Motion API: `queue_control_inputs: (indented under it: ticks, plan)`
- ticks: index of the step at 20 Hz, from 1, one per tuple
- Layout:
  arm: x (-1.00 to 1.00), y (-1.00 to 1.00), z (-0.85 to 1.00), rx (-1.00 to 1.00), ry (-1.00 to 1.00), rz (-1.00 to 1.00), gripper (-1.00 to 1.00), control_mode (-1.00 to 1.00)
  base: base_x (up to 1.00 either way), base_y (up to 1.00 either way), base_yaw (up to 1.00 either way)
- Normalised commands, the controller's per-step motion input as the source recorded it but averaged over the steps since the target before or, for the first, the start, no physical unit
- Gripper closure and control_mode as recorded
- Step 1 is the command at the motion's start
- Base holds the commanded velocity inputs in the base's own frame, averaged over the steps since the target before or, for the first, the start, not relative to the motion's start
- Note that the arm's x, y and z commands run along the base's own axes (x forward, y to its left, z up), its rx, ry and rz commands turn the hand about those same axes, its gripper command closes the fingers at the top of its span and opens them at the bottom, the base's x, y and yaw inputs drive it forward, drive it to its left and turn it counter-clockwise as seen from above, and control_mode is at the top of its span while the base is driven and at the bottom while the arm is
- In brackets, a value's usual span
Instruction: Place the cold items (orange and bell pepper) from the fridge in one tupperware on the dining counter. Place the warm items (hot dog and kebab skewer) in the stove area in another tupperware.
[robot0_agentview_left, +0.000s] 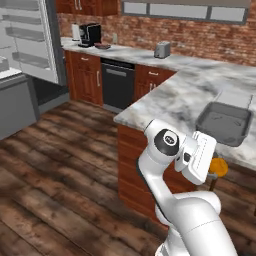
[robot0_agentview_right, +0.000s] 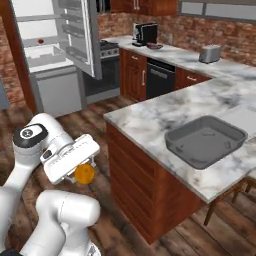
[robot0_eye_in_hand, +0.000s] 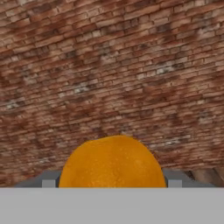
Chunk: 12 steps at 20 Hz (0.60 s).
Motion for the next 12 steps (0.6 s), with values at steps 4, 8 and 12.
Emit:
queue_control_inputs:
  ticks: [4,8,12]
  plan:
    - [0.0,0.0,0.0,0.0,0.0,0.0,1.0,1.0,-0.53,-1.0,0.53]
    - [0.0,0.0,0.0,0.0,0.0,0.0,1.0,1.0,-0.52,-1.0,0.5]
    - [0.0,0.0,0.0,0.0,0.0,0.0,1.0,1.0,-0.36,-1.0,0.49]
